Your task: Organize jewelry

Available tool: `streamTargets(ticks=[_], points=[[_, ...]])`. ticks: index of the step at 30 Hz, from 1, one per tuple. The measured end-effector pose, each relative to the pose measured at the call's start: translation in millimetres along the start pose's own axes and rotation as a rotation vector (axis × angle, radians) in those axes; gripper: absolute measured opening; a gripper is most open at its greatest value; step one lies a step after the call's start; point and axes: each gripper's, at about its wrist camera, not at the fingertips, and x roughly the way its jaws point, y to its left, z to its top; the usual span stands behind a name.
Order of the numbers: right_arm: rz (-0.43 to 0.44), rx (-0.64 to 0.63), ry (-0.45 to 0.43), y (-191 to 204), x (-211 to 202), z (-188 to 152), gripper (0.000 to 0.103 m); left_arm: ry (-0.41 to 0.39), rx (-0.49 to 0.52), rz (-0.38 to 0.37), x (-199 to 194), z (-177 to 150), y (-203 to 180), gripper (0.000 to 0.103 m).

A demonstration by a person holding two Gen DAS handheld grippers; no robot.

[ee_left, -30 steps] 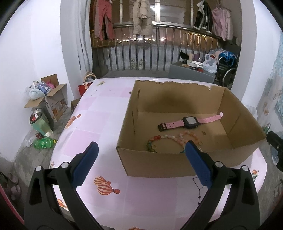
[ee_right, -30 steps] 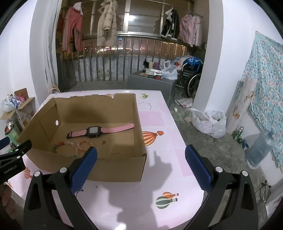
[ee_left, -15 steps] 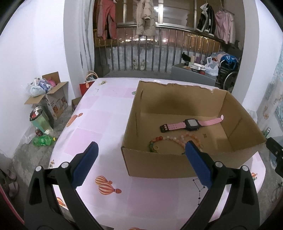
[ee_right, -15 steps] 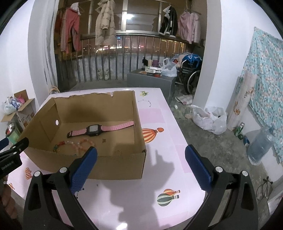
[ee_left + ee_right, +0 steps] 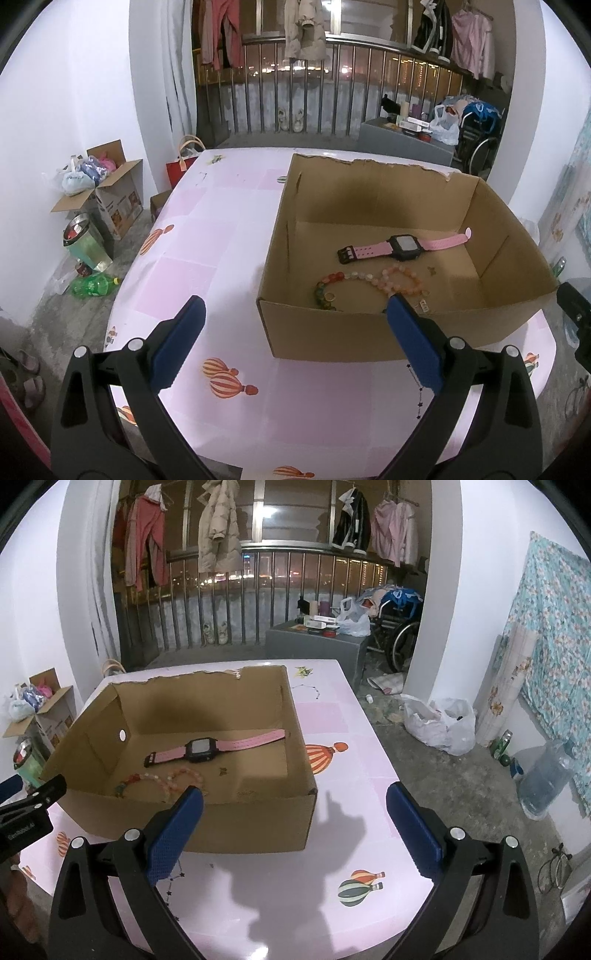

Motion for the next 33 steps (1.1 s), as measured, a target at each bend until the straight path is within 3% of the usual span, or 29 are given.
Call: streamTargets(ticks=[33], points=[[-0.004, 0.011, -0.001, 19.4, -9.6, -1.0, 0.097, 0.007, 0.030, -0.005, -10.6, 0.7, 4.4, 0.095]])
